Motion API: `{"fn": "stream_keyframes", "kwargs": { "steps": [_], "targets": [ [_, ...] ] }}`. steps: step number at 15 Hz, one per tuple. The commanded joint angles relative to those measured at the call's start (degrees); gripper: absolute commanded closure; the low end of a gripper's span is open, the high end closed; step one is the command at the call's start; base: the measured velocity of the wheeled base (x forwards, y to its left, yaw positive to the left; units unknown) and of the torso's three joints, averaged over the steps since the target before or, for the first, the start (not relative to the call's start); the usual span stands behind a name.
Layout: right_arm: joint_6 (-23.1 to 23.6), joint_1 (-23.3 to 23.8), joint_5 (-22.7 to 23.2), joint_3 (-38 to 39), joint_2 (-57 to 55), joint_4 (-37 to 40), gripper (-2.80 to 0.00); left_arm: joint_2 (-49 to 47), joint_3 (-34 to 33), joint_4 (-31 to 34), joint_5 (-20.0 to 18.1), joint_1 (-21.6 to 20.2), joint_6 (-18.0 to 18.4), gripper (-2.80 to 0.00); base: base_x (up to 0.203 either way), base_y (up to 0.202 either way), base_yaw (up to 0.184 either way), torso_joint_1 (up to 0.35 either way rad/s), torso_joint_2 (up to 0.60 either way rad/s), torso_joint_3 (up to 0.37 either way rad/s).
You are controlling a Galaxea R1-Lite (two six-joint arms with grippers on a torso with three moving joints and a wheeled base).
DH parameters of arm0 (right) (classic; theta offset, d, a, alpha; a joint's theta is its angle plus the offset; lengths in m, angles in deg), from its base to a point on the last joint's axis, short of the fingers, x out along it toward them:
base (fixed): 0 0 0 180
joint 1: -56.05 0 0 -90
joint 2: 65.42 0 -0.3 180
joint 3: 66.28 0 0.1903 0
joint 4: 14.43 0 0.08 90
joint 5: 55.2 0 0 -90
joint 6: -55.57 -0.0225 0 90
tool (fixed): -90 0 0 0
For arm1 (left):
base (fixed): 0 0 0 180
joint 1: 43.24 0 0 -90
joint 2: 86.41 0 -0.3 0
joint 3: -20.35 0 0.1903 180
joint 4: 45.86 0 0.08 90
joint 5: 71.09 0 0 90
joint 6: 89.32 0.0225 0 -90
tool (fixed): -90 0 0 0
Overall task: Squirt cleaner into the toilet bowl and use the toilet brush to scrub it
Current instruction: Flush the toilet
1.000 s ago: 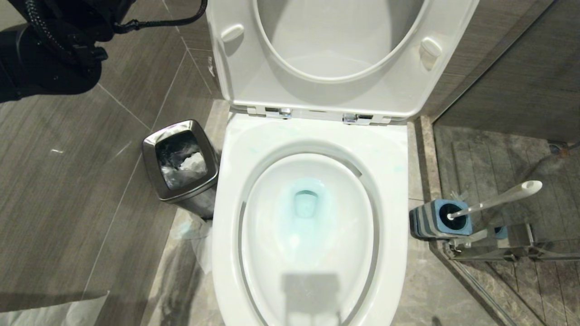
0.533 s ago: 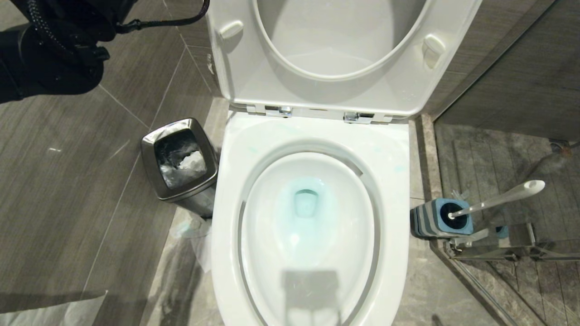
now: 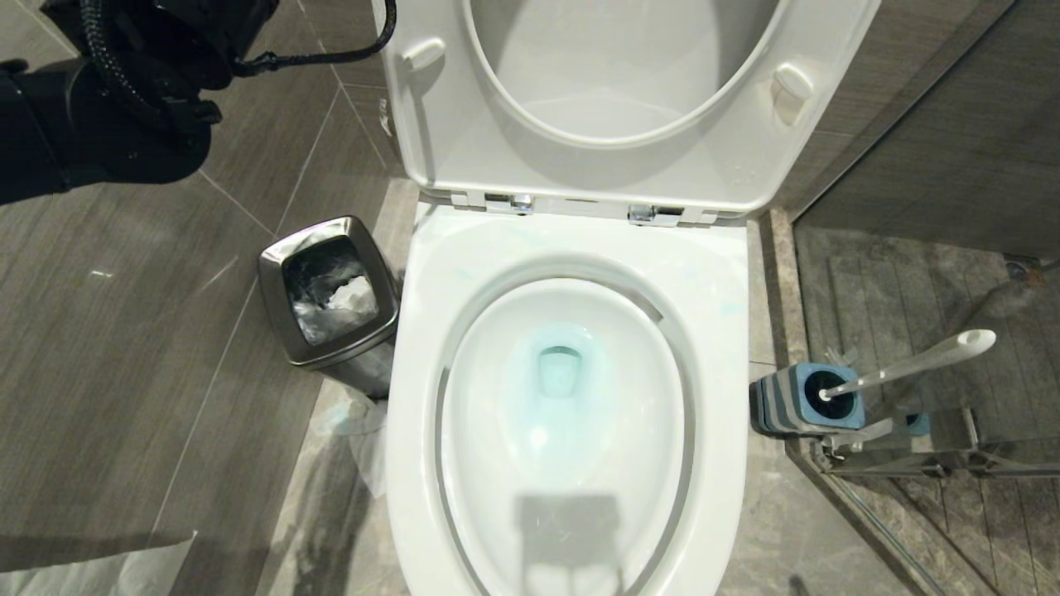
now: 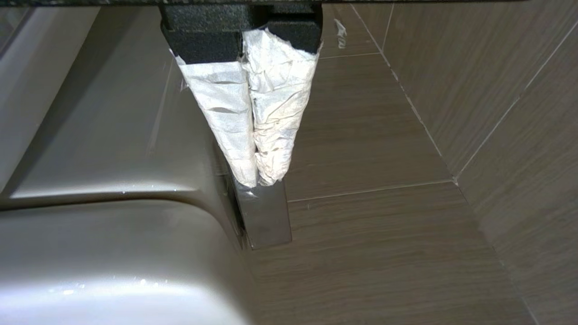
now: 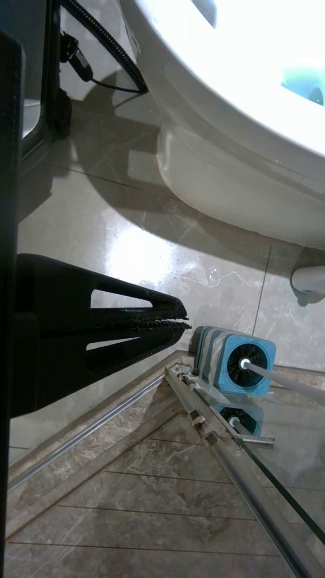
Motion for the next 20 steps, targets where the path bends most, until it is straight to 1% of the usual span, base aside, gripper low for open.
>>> {"fn": "stream_keyframes", "kwargs": {
  "steps": [1,6,11,20],
  "targets": [
    [0.0,0.0,0.0,0.1,0.0,0.0,0.00,-2.0,0.0,0.1,0.0,0.1,0.0,0.00,0.000,0.000,0.000,0.000,0.00,0.000],
    [0.0,0.0,0.0,0.0,0.0,0.0,0.00,-6.4,0.1,0.1,0.0,-0.2,1.0,0.00,0.000,0.000,0.000,0.000,0.00,0.000],
    [0.0,0.0,0.0,0.1,0.0,0.0,0.00,-9.2,0.1,0.0,0.0,-0.2,1.0,0.00,0.000,0.000,0.000,0.000,0.00,0.000],
    [0.0,0.0,0.0,0.1,0.0,0.0,0.00,-8.7,0.1,0.0,-0.1,-0.4,1.0,0.00,0.000,0.000,0.000,0.000,0.00,0.000]
  ]
}}
